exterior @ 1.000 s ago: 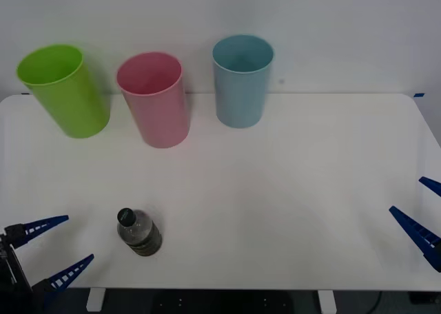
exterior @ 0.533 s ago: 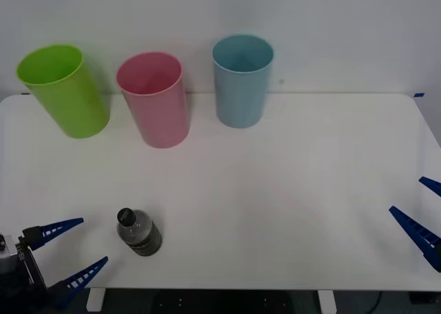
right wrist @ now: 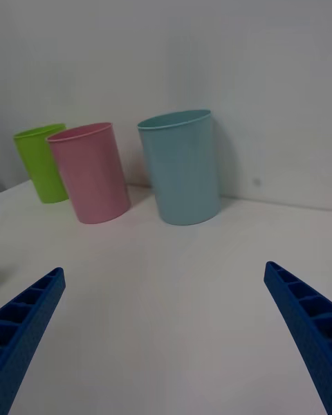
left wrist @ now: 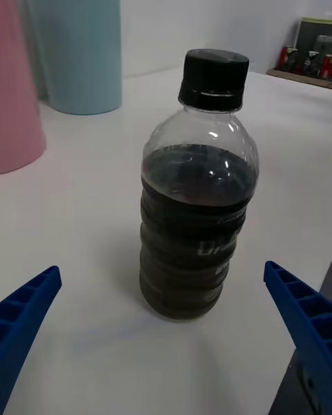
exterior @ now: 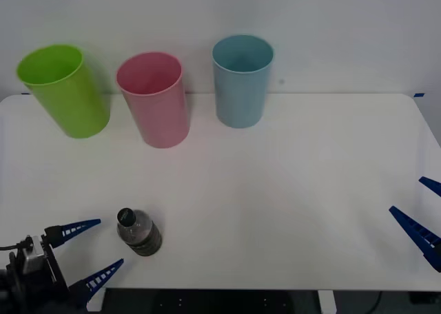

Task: Grasp the object on the table and drop it into the matching bin: aluminum can to the light blue bin, PET bottle to the pink bin.

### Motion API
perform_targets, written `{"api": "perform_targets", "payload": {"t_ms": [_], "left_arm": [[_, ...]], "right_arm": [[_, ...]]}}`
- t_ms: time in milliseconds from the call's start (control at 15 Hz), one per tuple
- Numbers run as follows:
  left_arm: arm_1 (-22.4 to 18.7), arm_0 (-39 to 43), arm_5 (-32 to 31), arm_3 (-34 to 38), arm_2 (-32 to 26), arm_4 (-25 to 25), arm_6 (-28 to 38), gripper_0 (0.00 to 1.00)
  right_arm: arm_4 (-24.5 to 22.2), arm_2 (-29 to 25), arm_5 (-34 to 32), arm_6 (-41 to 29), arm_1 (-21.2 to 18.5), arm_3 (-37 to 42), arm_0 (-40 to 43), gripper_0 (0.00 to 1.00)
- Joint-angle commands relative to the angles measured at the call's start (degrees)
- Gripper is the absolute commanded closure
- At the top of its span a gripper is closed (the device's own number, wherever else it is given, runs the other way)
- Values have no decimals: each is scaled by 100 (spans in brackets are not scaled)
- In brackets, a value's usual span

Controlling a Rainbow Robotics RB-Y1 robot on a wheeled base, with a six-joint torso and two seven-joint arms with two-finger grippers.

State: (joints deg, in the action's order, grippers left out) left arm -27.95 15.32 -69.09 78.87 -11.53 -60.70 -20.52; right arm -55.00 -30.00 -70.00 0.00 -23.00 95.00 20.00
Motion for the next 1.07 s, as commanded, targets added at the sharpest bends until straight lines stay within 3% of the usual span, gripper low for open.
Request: {"api": "perform_targets", "payload": {"t_ms": [67,1067], "left_arm": [[0,-249,1,-434,222,155,-190,0],[800,-495,71,-548,283,32,-401,0]], "right_arm": [[0,0,0,0,0,0,0,0],[0,0,0,0,0,0,0,0]]}}
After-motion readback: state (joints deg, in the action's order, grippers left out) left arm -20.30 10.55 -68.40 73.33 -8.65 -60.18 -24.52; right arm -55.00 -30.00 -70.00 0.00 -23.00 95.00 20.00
